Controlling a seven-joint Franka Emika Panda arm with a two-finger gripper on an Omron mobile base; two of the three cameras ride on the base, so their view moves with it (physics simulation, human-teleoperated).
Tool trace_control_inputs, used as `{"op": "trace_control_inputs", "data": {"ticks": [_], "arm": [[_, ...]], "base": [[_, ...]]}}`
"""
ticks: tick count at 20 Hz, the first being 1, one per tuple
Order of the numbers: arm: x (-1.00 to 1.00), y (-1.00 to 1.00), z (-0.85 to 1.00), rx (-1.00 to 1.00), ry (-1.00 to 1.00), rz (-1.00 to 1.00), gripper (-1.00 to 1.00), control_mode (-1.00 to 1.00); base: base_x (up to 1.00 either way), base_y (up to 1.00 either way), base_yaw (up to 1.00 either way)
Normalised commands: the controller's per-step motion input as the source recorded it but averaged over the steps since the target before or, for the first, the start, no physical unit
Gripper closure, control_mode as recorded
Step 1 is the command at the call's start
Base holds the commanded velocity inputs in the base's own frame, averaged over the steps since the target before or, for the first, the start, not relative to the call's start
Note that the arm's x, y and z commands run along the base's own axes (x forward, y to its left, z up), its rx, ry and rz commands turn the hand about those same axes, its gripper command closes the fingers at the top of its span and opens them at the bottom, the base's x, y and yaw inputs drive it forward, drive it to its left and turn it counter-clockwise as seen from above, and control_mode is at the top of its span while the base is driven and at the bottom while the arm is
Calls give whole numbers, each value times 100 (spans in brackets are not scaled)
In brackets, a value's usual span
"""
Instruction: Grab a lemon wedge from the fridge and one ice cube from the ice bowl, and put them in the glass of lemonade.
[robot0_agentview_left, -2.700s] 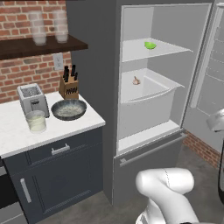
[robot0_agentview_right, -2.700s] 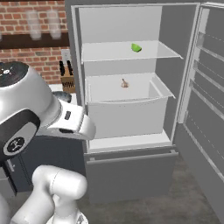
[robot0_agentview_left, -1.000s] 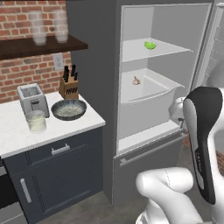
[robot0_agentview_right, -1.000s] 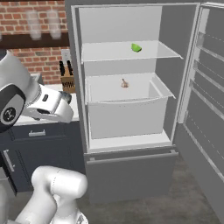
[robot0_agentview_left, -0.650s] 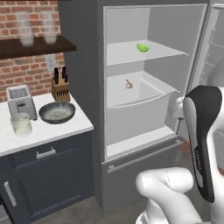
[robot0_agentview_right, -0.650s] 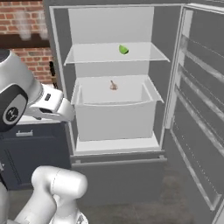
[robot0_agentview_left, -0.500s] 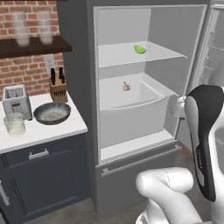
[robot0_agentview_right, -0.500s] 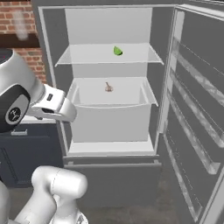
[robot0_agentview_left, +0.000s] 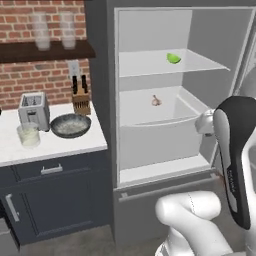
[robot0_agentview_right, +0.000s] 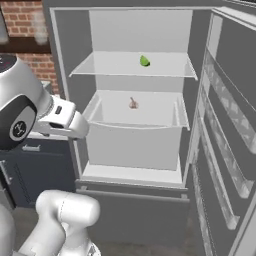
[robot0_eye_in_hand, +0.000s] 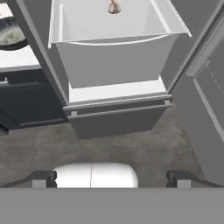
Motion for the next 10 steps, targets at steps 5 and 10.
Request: {"op": "trace_control_inputs", "data": {"ticks": [5, 10], "arm": [[0, 0, 0, 0, 0, 0, -100, 100], [0, 0, 0, 0, 0, 0, -100, 100]], "base": [[10, -31, 20], [66, -9, 7]]}}
